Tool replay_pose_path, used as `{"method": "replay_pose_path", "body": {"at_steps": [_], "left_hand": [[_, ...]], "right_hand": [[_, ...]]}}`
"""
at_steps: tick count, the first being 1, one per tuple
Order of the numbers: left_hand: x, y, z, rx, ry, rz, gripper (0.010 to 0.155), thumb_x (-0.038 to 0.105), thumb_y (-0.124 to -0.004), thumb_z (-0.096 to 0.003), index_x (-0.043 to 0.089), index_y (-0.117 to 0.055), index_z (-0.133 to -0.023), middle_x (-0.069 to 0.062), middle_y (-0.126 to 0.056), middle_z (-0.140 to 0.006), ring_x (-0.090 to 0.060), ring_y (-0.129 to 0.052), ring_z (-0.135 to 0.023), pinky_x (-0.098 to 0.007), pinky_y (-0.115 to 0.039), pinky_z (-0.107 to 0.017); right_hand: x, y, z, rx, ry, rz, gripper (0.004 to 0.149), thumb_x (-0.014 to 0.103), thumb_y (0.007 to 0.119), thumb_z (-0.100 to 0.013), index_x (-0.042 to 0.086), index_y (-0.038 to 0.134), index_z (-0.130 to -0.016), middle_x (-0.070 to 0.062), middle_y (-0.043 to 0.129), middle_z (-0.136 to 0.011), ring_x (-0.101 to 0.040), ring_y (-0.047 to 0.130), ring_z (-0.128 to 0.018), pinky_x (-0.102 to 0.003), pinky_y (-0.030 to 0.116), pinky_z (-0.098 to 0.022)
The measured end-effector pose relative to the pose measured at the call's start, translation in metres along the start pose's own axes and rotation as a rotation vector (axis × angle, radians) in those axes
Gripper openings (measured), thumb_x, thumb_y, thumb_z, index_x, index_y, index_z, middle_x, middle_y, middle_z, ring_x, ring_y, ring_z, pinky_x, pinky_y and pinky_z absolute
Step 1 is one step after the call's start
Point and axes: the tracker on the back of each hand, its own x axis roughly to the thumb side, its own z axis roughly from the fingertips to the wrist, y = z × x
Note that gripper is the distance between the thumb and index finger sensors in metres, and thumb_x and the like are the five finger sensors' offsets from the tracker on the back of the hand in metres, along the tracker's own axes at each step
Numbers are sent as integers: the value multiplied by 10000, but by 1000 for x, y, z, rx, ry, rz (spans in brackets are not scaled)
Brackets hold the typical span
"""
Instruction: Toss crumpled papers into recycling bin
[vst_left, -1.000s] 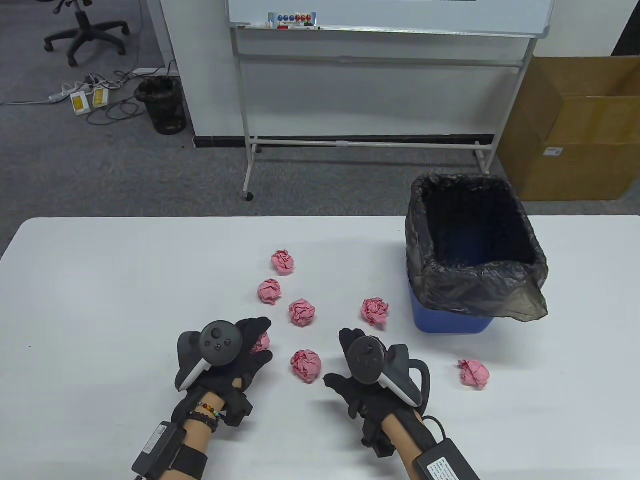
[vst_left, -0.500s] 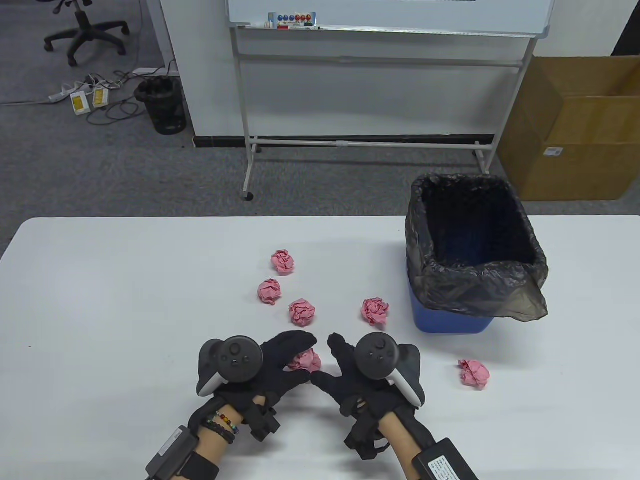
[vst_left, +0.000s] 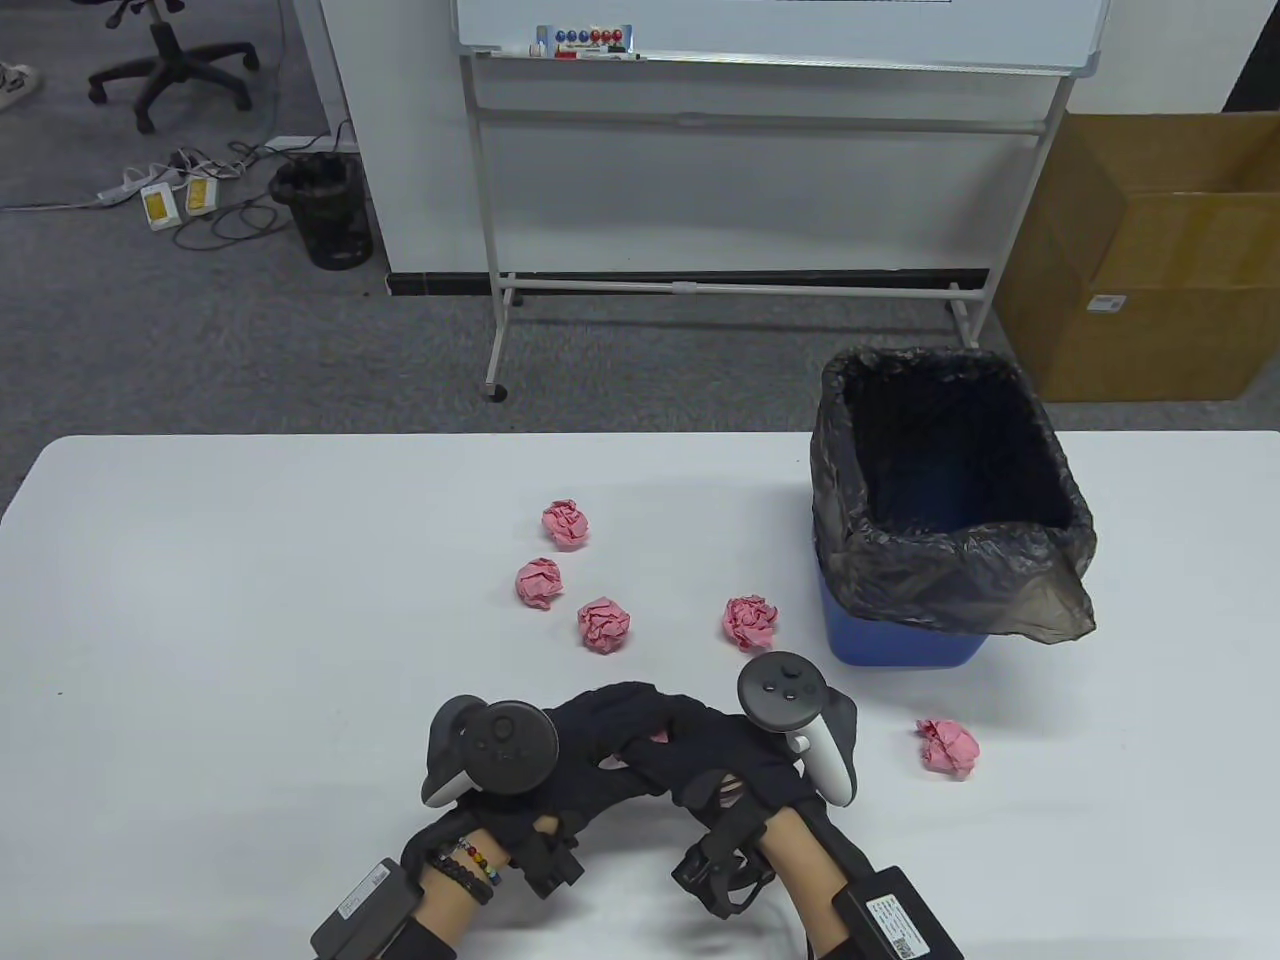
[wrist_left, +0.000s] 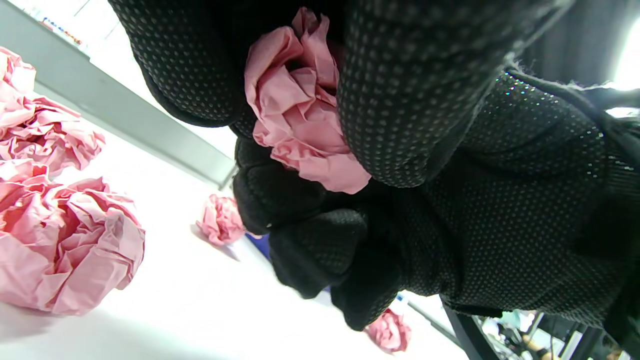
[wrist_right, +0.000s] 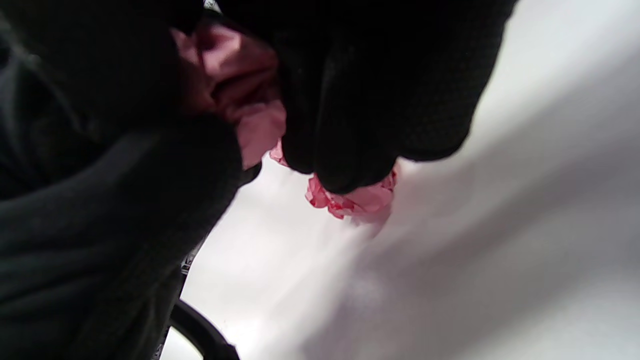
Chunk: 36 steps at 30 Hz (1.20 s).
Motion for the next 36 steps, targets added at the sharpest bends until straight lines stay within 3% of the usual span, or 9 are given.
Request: {"method": "replay_pose_path", "body": {"at_steps": [4, 10, 16, 20, 27, 31, 36], "left_hand": [[-4, 4, 0, 9, 25, -23, 746, 394, -985, -374, 242, -663, -1030, -67, -711, -1112, -305, -848, -970, -463, -816, -664], [-19, 19, 6, 10, 111, -97, 789, 432, -949, -394, 231, -592, -1069, -85, -602, -1171, -383, -670, -1064, -584, -651, -734], [-50, 35, 18, 48, 233, -175, 818, 461, -931, -399, 215, -557, -1084, -111, -525, -1195, -414, -591, -1087, -619, -581, -746], [-69, 39, 25, 41, 303, -201, 830, 470, -930, -398, 213, -546, -1088, -121, -496, -1203, -425, -558, -1096, -636, -552, -747], [-91, 34, 30, -17, 376, -208, 834, 473, -924, -402, 205, -537, -1091, -125, -491, -1204, -431, -544, -1099, -644, -533, -749], [-94, 35, 31, -11, 393, -175, 833, 473, -921, -403, 203, -537, -1091, -127, -494, -1202, -432, -544, -1097, -641, -534, -749], [-93, 36, 30, -16, 393, -160, 828, 474, -917, -407, 204, -538, -1091, -126, -498, -1202, -430, -543, -1099, -638, -534, -751]], "right_hand": [[0, -5, -1, -26, 7, 18, 786, 524, 898, -327, 82, 722, -952, -115, 978, -781, -274, 1076, -566, -344, 916, -394], [-5, -17, 1, -56, 52, 41, 768, 521, 902, -328, 74, 757, -936, -123, 999, -753, -275, 1092, -526, -320, 941, -353], [-7, -29, -1, -62, 84, 4, 766, 511, 918, -326, 43, 779, -916, -147, 1020, -721, -276, 1119, -485, -294, 977, -314], [0, -43, -3, -125, 68, -26, 765, 503, 928, -318, 48, 782, -915, -143, 1022, -723, -270, 1127, -487, -288, 985, -316], [41, -86, -1, -381, -81, 40, 764, 486, 932, -306, 77, 762, -928, -127, 1006, -757, -273, 1117, -536, -296, 983, -356], [82, -116, 15, -620, -189, 75, 762, 486, 930, -300, 94, 759, -931, -116, 1001, -768, -269, 1111, -555, -300, 977, -371], [117, -156, 33, -950, -195, 204, 762, 480, 921, -300, 139, 731, -954, -88, 965, -824, -290, 1059, -647, -352, 927, -448]]}}
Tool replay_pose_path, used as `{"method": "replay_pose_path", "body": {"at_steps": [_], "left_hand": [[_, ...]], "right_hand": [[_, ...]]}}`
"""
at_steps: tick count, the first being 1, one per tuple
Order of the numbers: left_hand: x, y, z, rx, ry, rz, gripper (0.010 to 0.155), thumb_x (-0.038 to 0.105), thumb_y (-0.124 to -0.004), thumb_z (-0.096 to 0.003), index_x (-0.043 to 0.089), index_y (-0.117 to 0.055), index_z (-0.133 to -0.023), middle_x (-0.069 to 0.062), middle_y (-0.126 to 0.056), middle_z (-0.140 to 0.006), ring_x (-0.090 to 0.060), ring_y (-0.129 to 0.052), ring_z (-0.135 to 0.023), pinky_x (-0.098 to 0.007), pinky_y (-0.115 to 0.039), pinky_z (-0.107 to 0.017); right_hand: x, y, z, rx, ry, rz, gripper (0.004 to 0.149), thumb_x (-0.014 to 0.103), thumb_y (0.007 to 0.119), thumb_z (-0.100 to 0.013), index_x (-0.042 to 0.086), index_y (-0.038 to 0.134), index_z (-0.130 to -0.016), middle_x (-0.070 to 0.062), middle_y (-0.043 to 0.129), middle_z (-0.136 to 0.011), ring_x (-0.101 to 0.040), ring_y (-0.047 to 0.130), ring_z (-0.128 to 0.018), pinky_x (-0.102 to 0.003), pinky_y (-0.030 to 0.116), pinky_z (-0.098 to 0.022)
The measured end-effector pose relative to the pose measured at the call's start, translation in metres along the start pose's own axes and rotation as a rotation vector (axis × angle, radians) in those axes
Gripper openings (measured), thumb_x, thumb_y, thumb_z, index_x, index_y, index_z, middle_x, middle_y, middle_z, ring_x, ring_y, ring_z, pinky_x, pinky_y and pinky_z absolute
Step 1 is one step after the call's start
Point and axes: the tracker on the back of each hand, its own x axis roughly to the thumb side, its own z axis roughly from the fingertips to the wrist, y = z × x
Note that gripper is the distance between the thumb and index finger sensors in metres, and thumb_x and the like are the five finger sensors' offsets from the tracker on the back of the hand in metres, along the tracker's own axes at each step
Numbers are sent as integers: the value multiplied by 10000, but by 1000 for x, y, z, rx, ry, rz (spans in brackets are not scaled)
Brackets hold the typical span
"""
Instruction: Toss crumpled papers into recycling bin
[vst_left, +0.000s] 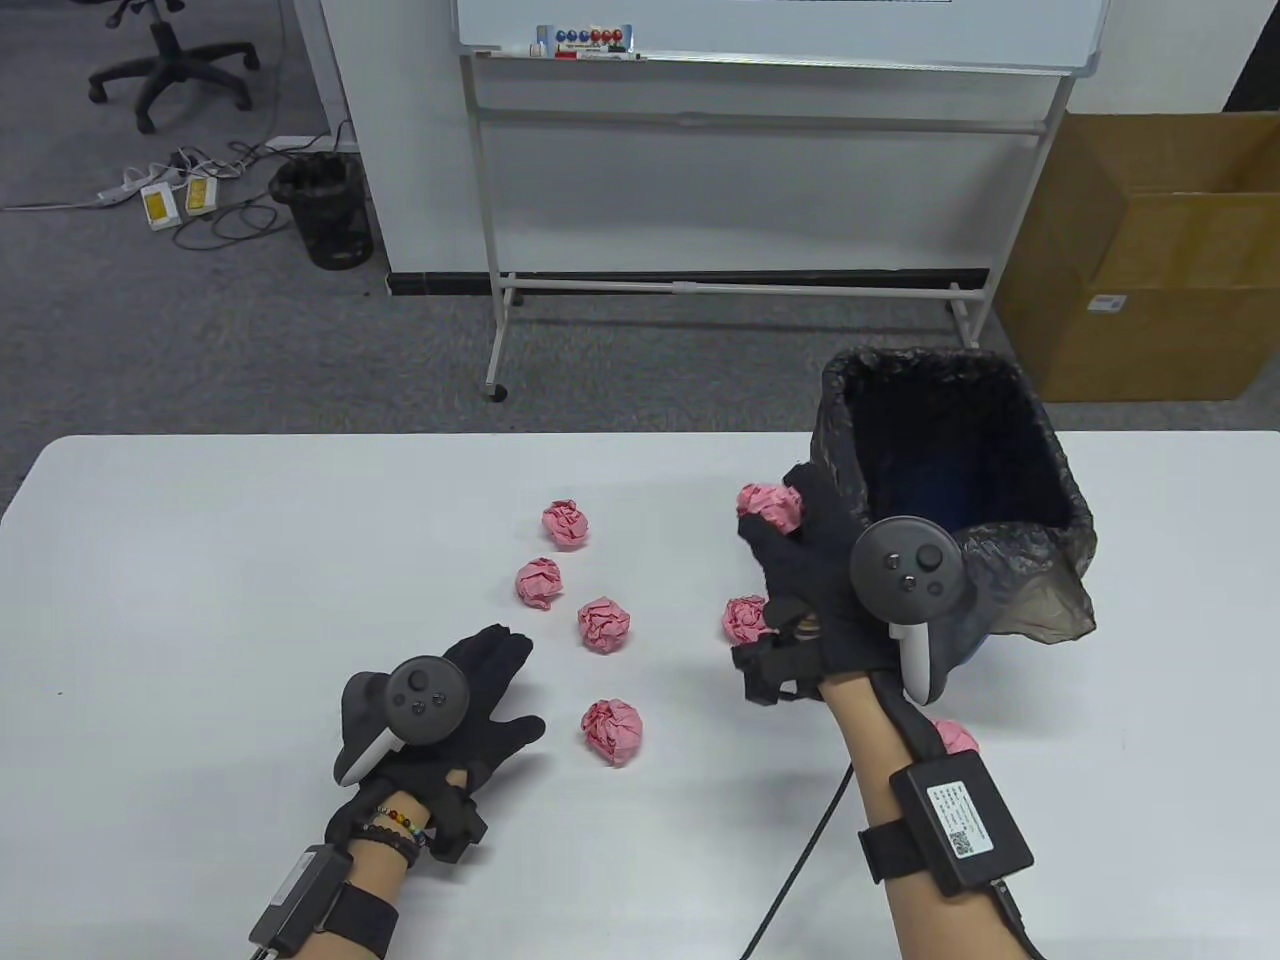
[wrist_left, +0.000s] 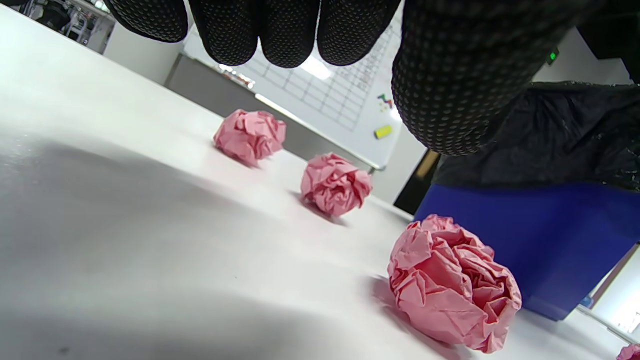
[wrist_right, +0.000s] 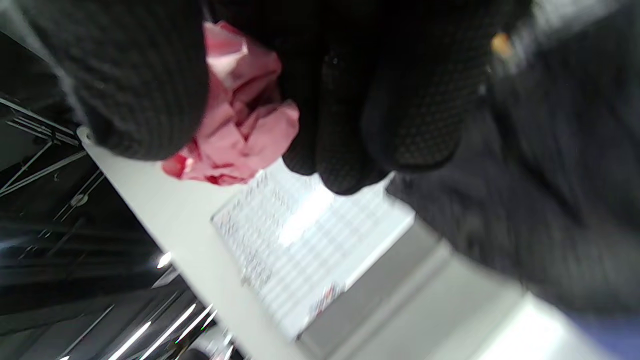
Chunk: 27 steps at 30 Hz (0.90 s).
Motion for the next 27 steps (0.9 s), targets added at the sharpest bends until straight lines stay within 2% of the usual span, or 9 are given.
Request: {"method": "replay_pose_path", "body": {"at_steps": [3, 6, 9, 11, 16, 19, 21, 27], "left_hand": [[4, 0, 0, -8, -9, 11, 823, 471, -916, -410, 203, -540, -1091, -127, -499, -1203, -429, -542, -1100, -637, -533, -752], [6, 1, -1, -7, -14, 11, 819, 473, -914, -410, 210, -542, -1091, -122, -497, -1205, -424, -538, -1104, -633, -530, -757], [8, 1, -2, -11, -17, 12, 820, 472, -913, -410, 208, -540, -1092, -122, -497, -1205, -425, -536, -1104, -634, -529, -756], [8, 1, -2, -8, -18, 3, 821, 473, -911, -411, 206, -538, -1092, -123, -494, -1206, -427, -534, -1104, -633, -530, -756], [7, 1, -2, -6, -16, 2, 818, 476, -907, -414, 207, -538, -1092, -124, -493, -1206, -429, -532, -1103, -637, -527, -755], [8, 1, -2, -9, -15, 0, 819, 480, -904, -415, 207, -536, -1094, -127, -486, -1207, -434, -528, -1103, -641, -523, -755], [8, 1, -1, -9, -17, -1, 820, 486, -899, -416, 206, -534, -1094, -129, -484, -1207, -437, -525, -1102, -644, -521, -753], [11, 0, -1, -17, -25, -14, 825, 497, -892, -417, 208, -526, -1098, -138, -471, -1209, -445, -507, -1105, -658, -506, -750]], "right_hand": [[3, -18, -16, -142, 28, 193, 762, 496, 905, -306, 181, 705, -970, -49, 941, -862, -273, 1016, -723, -387, 876, -512], [-5, -26, -30, -206, 99, 282, 775, 487, 898, -322, 184, 666, -997, -63, 901, -916, -304, 959, -808, -432, 830, -562], [-21, -23, -42, -87, 254, 447, 968, 548, 869, -323, 197, 389, -1086, -119, 605, -1119, -379, 680, -1042, -511, 657, -713], [-27, -21, -42, -63, 251, 448, 1005, 565, 857, -326, 213, 309, -1092, -104, 468, -1167, -396, 546, -1094, -539, 566, -754], [-27, -17, -32, -4, 158, 401, 962, 577, 856, -323, 251, 381, -1093, -78, 479, -1171, -386, 509, -1105, -551, 533, -760], [-17, -11, -19, 55, 41, 367, 935, 585, 853, -321, 278, 420, -1091, -54, 493, -1172, -360, 490, -1114, -549, 514, -765], [-8, -6, -5, 141, -30, 370, 932, 600, 837, -327, 281, 415, -1095, -43, 488, -1176, -349, 482, -1118, -543, 513, -768], [7, 19, 38, 270, -171, 371, 929, 610, 829, -329, 284, 422, -1098, -42, 504, -1177, -339, 496, -1120, -543, 523, -765]]}}
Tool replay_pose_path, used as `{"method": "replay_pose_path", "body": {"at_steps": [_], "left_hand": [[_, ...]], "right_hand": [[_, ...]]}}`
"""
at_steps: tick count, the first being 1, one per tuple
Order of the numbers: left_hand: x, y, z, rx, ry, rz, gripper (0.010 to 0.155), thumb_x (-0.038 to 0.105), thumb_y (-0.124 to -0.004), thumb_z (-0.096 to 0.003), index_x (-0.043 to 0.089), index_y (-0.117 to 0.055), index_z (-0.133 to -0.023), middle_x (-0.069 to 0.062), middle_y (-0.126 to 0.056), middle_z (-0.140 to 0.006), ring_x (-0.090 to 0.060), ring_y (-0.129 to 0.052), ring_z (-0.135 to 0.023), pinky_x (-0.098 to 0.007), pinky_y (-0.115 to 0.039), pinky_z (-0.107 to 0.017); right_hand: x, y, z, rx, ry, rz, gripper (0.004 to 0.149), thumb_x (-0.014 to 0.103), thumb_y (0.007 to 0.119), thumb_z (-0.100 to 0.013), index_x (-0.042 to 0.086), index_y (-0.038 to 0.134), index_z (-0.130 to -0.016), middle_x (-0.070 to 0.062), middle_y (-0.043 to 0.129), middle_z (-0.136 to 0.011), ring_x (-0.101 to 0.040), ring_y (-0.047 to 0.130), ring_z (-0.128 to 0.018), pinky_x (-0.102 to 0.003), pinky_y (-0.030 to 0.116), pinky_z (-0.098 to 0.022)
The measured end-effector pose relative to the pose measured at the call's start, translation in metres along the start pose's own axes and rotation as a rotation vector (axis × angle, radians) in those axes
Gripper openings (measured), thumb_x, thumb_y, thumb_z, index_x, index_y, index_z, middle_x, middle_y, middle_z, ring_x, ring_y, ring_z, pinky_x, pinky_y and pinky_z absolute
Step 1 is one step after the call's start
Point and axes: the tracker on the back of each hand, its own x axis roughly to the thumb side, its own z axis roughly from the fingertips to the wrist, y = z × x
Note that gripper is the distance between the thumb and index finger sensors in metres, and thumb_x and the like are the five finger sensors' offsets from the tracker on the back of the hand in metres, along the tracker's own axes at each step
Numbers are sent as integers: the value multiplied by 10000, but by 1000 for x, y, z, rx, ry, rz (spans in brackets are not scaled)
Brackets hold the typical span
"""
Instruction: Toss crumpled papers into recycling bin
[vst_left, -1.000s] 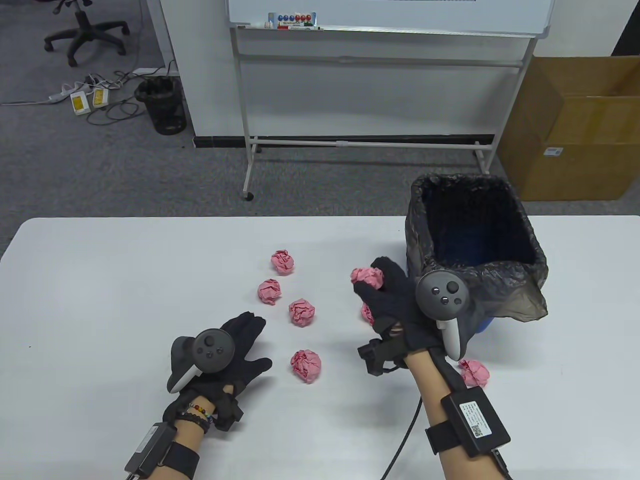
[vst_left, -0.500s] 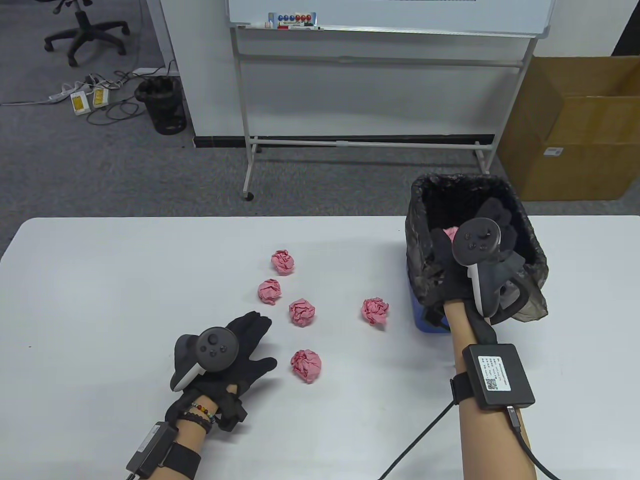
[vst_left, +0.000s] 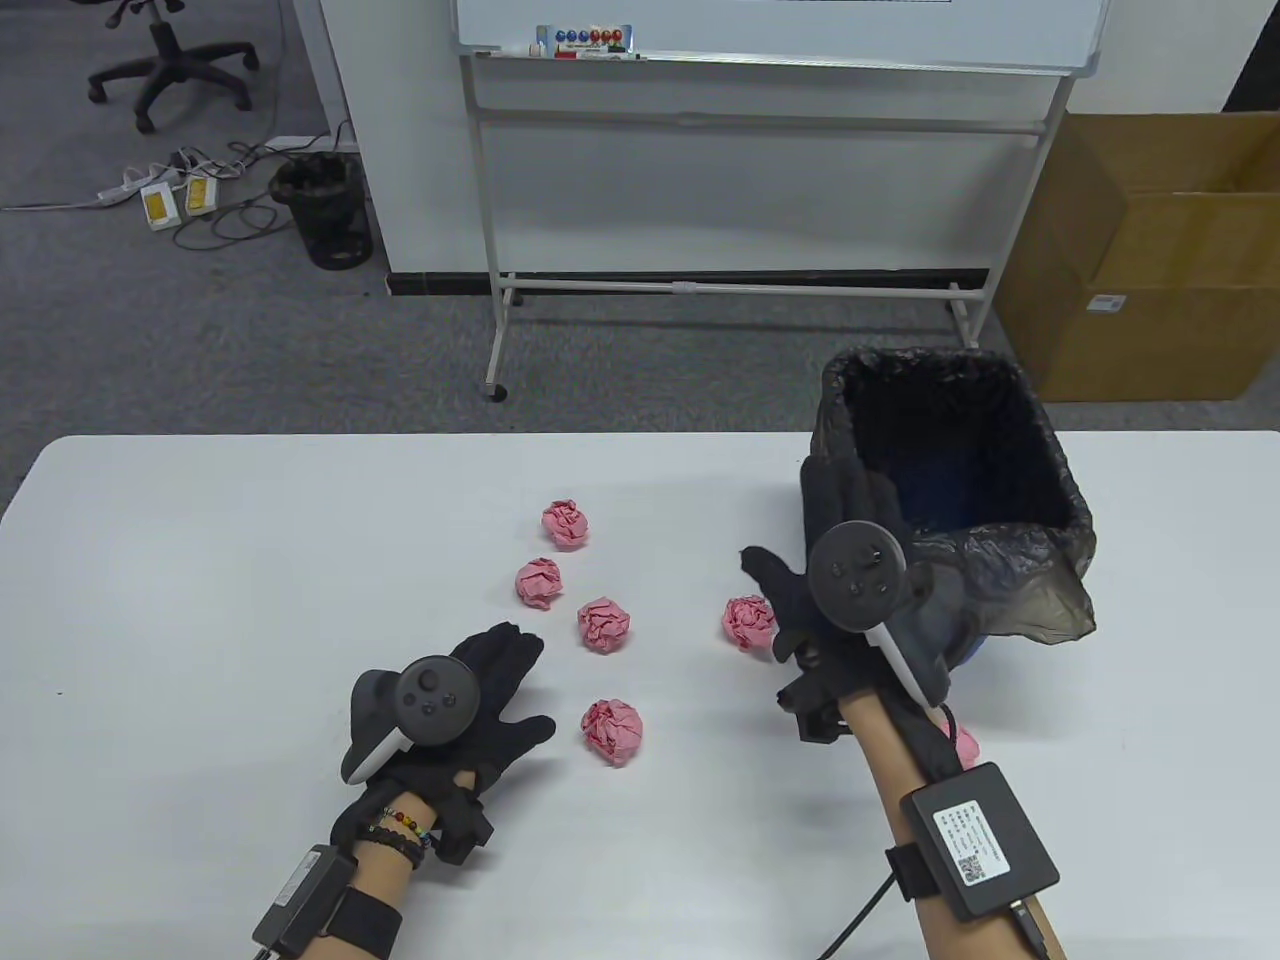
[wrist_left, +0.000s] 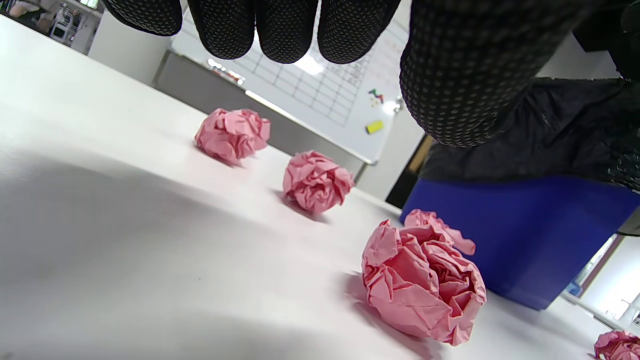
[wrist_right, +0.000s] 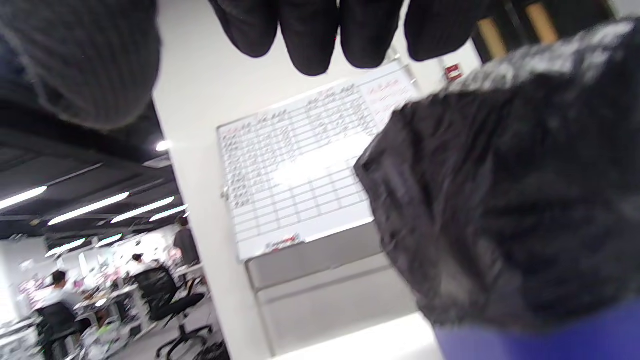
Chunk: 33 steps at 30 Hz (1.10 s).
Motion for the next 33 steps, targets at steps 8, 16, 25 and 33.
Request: {"method": "replay_pose_path", "body": {"at_steps": [8, 16, 25, 33], "left_hand": [[1, -2, 0, -4, 3, -7, 826, 502, -883, -421, 207, -518, -1100, -142, -466, -1210, -446, -506, -1104, -657, -506, -750], [-1, -7, -4, -22, 26, -16, 820, 502, -876, -425, 210, -516, -1101, -136, -462, -1212, -446, -501, -1106, -655, -506, -752], [1, -11, -11, -51, 60, -31, 827, 512, -869, -428, 224, -498, -1108, -129, -434, -1223, -448, -475, -1116, -665, -483, -759], [-7, -10, -32, -42, 171, -60, 806, 503, -854, -439, 234, -495, -1108, -124, -427, -1225, -443, -475, -1119, -666, -487, -761]], "right_hand": [[14, 58, 37, 188, -86, 4, 921, 618, 816, -338, 292, 416, -1102, -38, 491, -1182, -343, 491, -1122, -550, 524, -763], [5, 115, 65, 371, -91, 44, 919, 621, 806, -343, 300, 399, -1103, -42, 469, -1187, -351, 476, -1123, -556, 517, -763], [-9, 140, 73, 450, -104, 139, 937, 636, 800, -333, 309, 377, -1103, -28, 433, -1195, -355, 438, -1131, -567, 495, -769], [-13, 138, 74, 480, -102, 108, 942, 639, 800, -331, 310, 371, -1103, -33, 427, -1196, -359, 433, -1132, -571, 493, -767]]}}
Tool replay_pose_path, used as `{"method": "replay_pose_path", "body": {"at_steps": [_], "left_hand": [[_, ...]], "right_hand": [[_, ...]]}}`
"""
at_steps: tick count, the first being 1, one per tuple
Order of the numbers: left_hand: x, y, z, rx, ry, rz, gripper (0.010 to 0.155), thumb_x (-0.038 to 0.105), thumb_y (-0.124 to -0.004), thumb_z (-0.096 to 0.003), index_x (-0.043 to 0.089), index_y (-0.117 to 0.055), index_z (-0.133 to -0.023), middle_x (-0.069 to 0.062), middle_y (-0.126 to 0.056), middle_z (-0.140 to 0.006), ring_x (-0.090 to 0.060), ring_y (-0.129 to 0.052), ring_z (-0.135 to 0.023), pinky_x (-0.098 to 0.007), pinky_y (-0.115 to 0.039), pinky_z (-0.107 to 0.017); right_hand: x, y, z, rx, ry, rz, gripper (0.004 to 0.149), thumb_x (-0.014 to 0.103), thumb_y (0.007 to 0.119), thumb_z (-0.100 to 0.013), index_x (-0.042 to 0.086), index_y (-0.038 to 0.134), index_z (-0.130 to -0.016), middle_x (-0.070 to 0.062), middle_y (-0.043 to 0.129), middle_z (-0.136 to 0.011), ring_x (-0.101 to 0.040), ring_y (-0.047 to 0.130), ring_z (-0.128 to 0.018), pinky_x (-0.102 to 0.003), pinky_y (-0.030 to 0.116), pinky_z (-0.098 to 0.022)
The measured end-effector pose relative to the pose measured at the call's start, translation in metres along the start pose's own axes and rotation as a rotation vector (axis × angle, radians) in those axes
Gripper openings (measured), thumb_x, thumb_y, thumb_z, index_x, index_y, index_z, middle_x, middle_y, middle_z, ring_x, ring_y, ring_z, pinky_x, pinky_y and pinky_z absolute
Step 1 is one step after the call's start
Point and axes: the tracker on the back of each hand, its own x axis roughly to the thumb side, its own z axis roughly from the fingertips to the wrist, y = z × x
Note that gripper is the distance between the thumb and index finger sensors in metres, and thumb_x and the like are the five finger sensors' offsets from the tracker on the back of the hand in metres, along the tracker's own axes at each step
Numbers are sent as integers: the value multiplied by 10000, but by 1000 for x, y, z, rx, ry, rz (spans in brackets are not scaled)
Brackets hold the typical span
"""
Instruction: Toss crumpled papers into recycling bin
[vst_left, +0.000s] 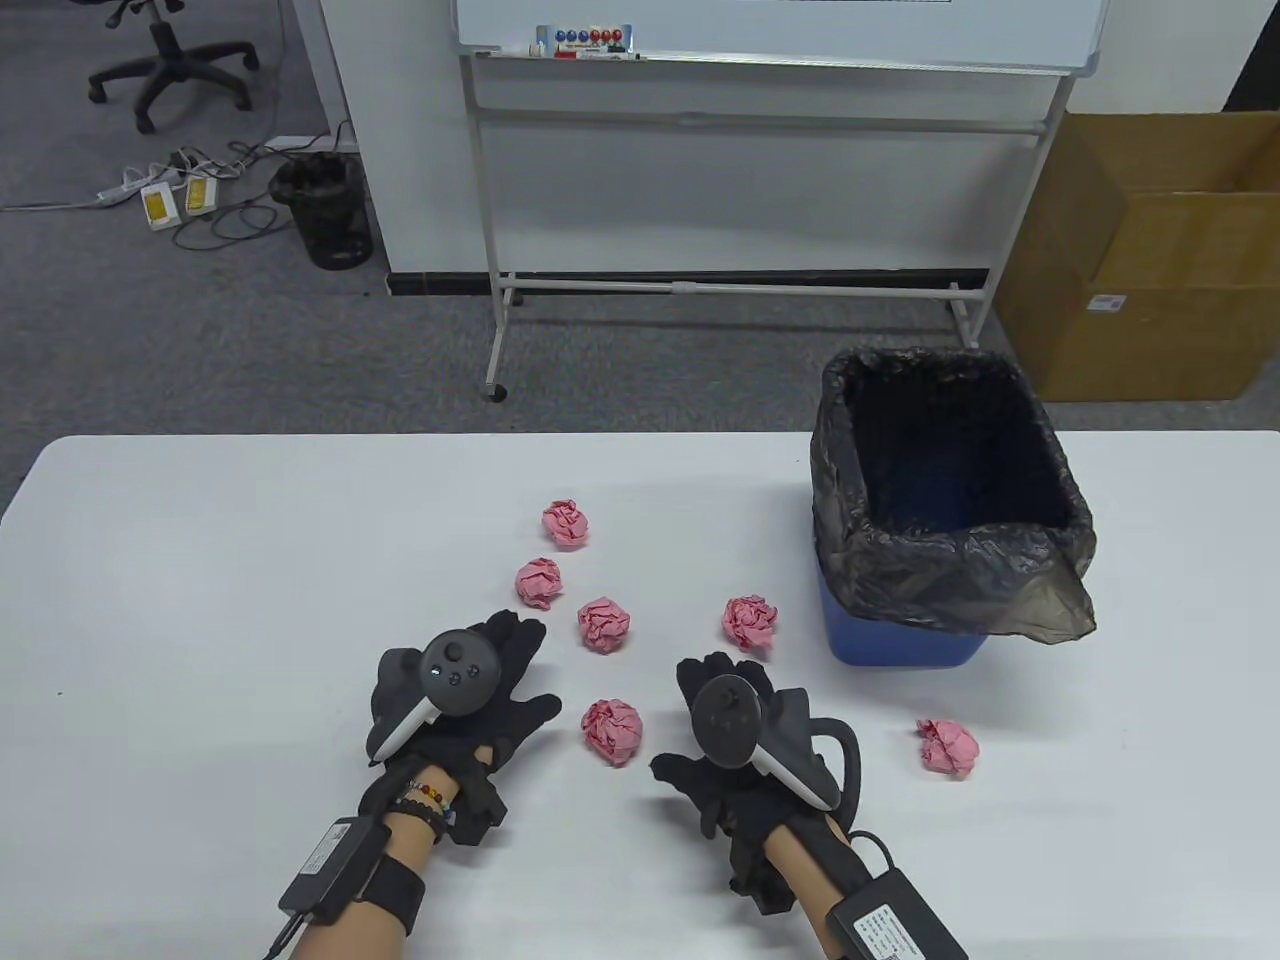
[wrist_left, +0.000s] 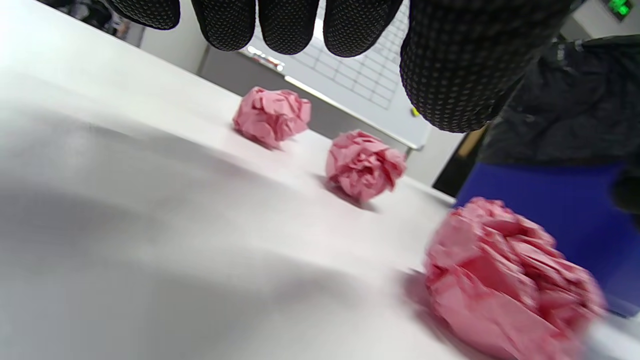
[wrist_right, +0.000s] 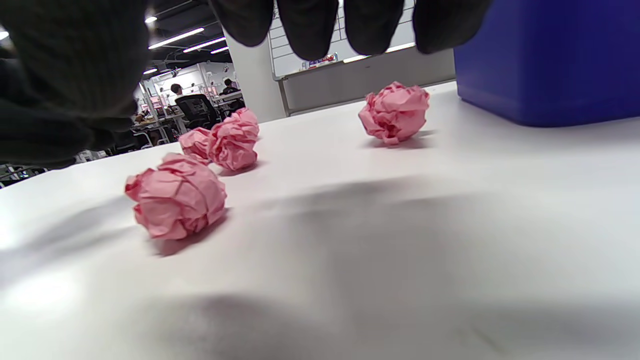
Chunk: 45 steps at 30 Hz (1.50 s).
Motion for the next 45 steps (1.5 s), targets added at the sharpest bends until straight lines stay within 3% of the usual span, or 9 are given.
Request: {"method": "replay_pose_path", "body": {"at_steps": [13, 21, 27, 35, 45], "left_hand": [[-4, 11, -87, -9, 114, -45, 781, 470, -836, -458, 256, -468, -1113, -104, -402, -1232, -431, -465, -1127, -651, -494, -771], [-10, 0, -120, -43, 185, -82, 734, 451, -827, -468, 282, -504, -1104, -94, -432, -1231, -418, -508, -1123, -625, -542, -772], [-14, -9, -126, -58, 192, -114, 695, 407, -859, -459, 314, -561, -1080, -75, -501, -1215, -386, -592, -1099, -585, -620, -756], [-10, -7, -120, 25, 184, -203, 626, 332, -898, -433, 259, -685, -1017, -95, -718, -1105, -325, -852, -930, -436, -826, -648], [5, 22, -72, 116, 144, -133, 622, 331, -889, -438, 235, -684, -1018, -117, -720, -1097, -343, -855, -917, -444, -825, -639]], "right_hand": [[1, -2, 5, 26, -18, -7, 943, 639, 799, -331, 306, 372, -1103, -30, 441, -1193, -360, 446, -1129, -571, 498, -766], [8, 3, 2, 56, -29, 16, 944, 639, 799, -331, 305, 370, -1104, -30, 450, -1192, -361, 455, -1128, -570, 503, -764], [11, 3, 3, 64, -36, 28, 945, 637, 800, -332, 302, 369, -1104, -33, 456, -1190, -364, 460, -1125, -566, 506, -764], [11, 1, 4, 55, -26, 18, 945, 636, 801, -331, 299, 371, -1103, -30, 462, -1188, -363, 473, -1123, -558, 516, -763], [8, -7, 6, 9, -22, -7, 943, 632, 804, -331, 297, 377, -1101, -28, 475, -1185, -363, 491, -1118, -554, 526, -761]]}}
